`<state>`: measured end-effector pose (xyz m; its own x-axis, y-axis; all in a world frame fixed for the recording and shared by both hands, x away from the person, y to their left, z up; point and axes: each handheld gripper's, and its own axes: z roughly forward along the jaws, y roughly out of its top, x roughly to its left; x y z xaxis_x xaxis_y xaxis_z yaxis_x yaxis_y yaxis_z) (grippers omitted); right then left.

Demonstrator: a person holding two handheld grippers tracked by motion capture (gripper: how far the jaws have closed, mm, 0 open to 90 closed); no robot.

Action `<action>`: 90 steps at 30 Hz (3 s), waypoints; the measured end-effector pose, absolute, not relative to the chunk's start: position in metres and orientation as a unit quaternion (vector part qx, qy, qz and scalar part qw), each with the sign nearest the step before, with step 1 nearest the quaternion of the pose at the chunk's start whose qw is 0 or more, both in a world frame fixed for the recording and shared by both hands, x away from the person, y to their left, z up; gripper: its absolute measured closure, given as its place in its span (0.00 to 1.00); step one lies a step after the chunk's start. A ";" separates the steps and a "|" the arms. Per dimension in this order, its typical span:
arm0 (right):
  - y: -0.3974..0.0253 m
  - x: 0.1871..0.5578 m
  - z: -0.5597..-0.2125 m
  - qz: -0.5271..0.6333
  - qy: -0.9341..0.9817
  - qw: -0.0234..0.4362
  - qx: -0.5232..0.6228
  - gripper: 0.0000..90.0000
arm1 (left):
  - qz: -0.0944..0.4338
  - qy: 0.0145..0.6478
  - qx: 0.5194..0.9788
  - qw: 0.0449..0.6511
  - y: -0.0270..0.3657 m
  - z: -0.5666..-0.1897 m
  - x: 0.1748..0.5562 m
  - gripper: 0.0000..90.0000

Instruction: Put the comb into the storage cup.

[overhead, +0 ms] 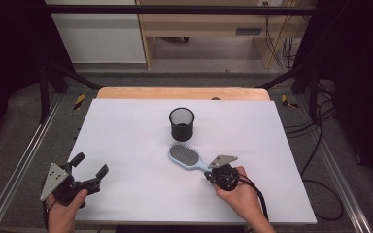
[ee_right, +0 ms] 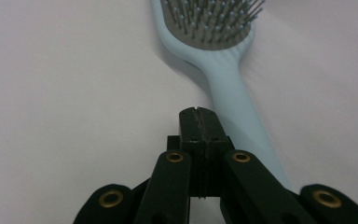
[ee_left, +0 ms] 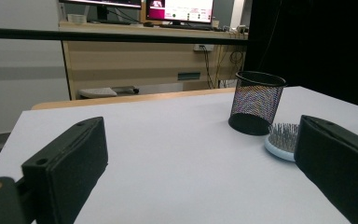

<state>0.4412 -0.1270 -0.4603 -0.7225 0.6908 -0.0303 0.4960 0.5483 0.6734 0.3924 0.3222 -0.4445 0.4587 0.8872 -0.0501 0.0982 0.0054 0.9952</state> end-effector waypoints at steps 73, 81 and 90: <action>-0.108 0.475 -0.456 0.291 0.895 0.127 0.312 0.77 | 0.334 0.402 0.621 0.584 0.324 -0.445 0.393 0.03; -0.124 0.458 -0.447 0.343 0.868 0.161 0.322 0.77 | 0.330 0.399 0.626 0.584 0.319 -0.444 0.391 0.03; -0.140 0.445 -0.444 0.415 0.824 0.195 0.333 0.77 | 0.320 0.394 0.618 0.600 0.301 -0.434 0.385 0.03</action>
